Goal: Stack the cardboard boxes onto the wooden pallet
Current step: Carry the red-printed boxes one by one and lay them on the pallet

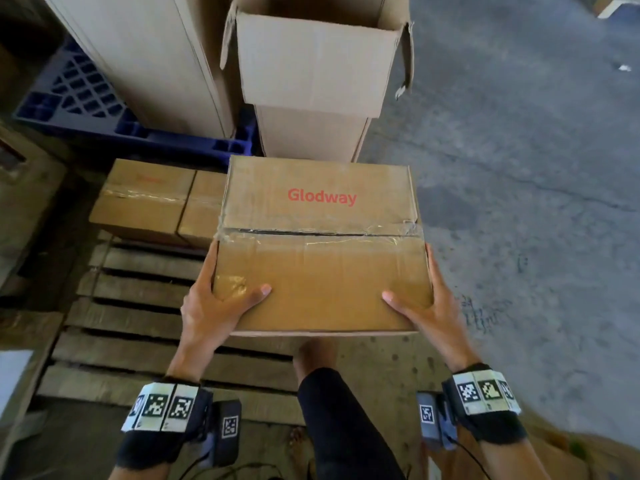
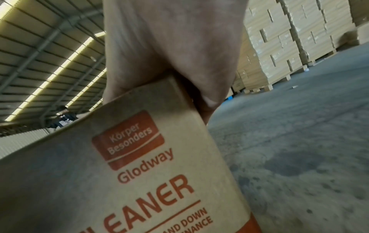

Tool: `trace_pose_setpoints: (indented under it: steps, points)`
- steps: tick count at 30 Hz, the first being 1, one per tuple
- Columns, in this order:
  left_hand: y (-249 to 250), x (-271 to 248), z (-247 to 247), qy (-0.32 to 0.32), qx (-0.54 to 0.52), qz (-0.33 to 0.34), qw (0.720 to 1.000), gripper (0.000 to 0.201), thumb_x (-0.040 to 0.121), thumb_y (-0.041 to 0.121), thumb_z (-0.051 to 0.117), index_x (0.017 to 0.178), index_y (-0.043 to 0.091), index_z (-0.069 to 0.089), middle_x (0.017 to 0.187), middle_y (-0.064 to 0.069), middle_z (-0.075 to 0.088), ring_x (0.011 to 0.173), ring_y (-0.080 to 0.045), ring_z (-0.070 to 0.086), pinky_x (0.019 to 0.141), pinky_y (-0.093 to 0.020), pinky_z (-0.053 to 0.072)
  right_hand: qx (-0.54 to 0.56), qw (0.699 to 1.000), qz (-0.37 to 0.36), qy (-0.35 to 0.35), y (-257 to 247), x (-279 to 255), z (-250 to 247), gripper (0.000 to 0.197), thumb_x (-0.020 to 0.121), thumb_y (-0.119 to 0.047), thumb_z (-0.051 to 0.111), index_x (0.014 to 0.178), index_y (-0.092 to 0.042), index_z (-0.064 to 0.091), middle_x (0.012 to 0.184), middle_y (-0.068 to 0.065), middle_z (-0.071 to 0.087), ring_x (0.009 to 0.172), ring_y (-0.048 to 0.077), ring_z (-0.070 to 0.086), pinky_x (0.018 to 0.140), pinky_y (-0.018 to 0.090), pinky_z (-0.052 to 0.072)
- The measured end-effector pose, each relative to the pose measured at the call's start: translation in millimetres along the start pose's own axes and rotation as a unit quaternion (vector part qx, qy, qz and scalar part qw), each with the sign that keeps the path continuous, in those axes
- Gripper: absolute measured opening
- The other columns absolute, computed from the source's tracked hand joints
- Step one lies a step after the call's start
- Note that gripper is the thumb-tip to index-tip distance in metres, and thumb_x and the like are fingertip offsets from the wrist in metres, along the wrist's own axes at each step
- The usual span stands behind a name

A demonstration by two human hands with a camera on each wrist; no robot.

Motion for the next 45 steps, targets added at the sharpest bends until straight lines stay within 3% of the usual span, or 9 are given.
trace_pose_setpoints:
  steps: [4, 9, 15, 18, 23, 25, 32, 36, 45]
  points:
    - [-14.2, 90.3, 51.3, -0.051, 0.046, -0.055, 0.996, 0.125, 0.048, 0.082, 0.07, 0.153, 0.053, 0.008, 0.131, 0.009, 0.048, 0.131, -0.029, 0.046, 0.11, -0.056, 0.037, 0.025, 0.994, 0.104, -0.029, 36.0, 82.4, 30.1, 0.113, 0.073, -0.053, 0.08, 0.157, -0.049, 0.003, 0.137, -0.017, 0.04, 0.12, 0.009, 0.044, 0.109, 0.053, 0.041]
    - [-52.3, 196.8, 119.2, -0.116, 0.084, -0.105, 0.984, 0.113, 0.069, 0.057, 0.079, 0.154, 0.047, 0.006, 0.144, -0.001, 0.048, 0.134, -0.03, 0.044, 0.113, -0.052, 0.034, 0.044, 0.984, 0.172, -0.032, 89.4, 174.6, 68.2, 0.101, 0.077, -0.04, 0.079, 0.152, -0.051, 0.012, 0.129, -0.017, 0.047, 0.092, -0.015, 0.046, 0.073, 0.012, 0.042]
    - [-155.8, 317.2, 188.1, -0.174, 0.051, -0.176, 0.968, 0.119, 0.059, 0.069, 0.081, 0.15, 0.057, 0.006, 0.127, 0.016, 0.046, 0.132, -0.024, 0.047, 0.111, -0.057, 0.037, 0.044, 0.975, 0.211, -0.053, 167.2, 284.7, 153.6, 0.085, 0.079, -0.036, 0.078, 0.136, -0.062, 0.019, 0.11, -0.034, 0.049, 0.091, -0.013, 0.05, 0.073, 0.016, 0.042]
    - [-180.5, 355.6, 209.5, -0.18, 0.048, -0.174, 0.967, 0.125, 0.052, 0.076, 0.079, 0.15, 0.058, 0.004, 0.139, 0.011, 0.045, 0.131, -0.023, 0.047, 0.108, -0.058, 0.04, 0.037, 0.974, 0.218, -0.041, 185.7, 323.9, 176.6, 0.08, 0.08, -0.032, 0.077, 0.131, -0.06, 0.022, 0.109, -0.033, 0.049, 0.084, -0.016, 0.051, 0.066, 0.011, 0.043]
    - [-215.0, 415.7, 249.2, -0.157, 0.041, -0.137, 0.977, 0.118, 0.064, 0.066, 0.078, 0.154, 0.049, 0.004, 0.142, 0.013, 0.039, 0.127, -0.016, 0.044, 0.112, -0.049, 0.037, -0.022, 0.973, 0.23, -0.002, 226.7, 381.7, 209.6, 0.104, 0.076, -0.042, 0.079, 0.154, -0.052, 0.012, 0.155, -0.006, 0.037, 0.134, 0.022, 0.043, 0.104, 0.043, 0.039]
    - [-225.4, 430.6, 260.3, -0.137, 0.043, -0.119, 0.982, 0.117, 0.067, 0.062, 0.076, 0.156, 0.047, 0.002, 0.15, 0.009, 0.038, 0.122, -0.009, 0.042, 0.108, -0.038, 0.036, -0.047, 0.976, 0.212, 0.018, 237.2, 397.2, 217.6, 0.11, 0.069, -0.048, 0.08, 0.154, -0.054, 0.009, 0.16, -0.005, 0.031, 0.142, 0.025, 0.036, 0.112, 0.046, 0.033]
    - [-263.9, 479.3, 284.7, -0.1, 0.096, -0.055, 0.989, 0.128, 0.055, 0.083, 0.067, 0.154, 0.047, -0.005, 0.168, 0.006, -0.003, 0.151, -0.023, 0.019, 0.114, -0.047, 0.03, -0.041, 0.987, 0.137, 0.072, 265.3, 438.0, 251.5, 0.122, 0.062, -0.046, 0.081, 0.158, -0.044, 0.007, 0.155, -0.023, 0.021, 0.134, -0.001, 0.023, 0.111, 0.032, 0.027]
    - [-270.1, 495.6, 290.3, -0.095, 0.133, -0.036, 0.986, 0.129, 0.057, 0.082, 0.066, 0.157, 0.042, -0.004, 0.166, 0.007, -0.016, 0.154, -0.024, 0.006, 0.114, -0.048, 0.029, -0.026, 0.988, 0.14, 0.063, 287.2, 451.4, 267.7, 0.124, 0.063, -0.041, 0.086, 0.158, -0.045, 0.006, 0.151, -0.027, 0.02, 0.135, 0.001, 0.027, 0.113, 0.041, 0.034]
    - [-285.7, 514.0, 309.0, -0.099, 0.173, 0.008, 0.98, 0.123, 0.063, 0.08, 0.06, 0.155, 0.04, -0.012, 0.136, 0.049, -0.036, 0.154, -0.022, -0.008, 0.119, -0.062, 0.019, -0.048, 0.988, 0.126, 0.069, 319.0, 470.0, 285.1, 0.125, 0.061, -0.055, 0.082, 0.157, -0.046, 0.004, 0.159, -0.012, 0.027, 0.138, 0.014, 0.036, 0.112, 0.055, 0.04]
Point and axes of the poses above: each hand's wrist, its own x-axis towards the middle knuckle, its own z-axis out of the palm, y = z × x, the point moved 9 cm from there along x, towards the middle knuckle
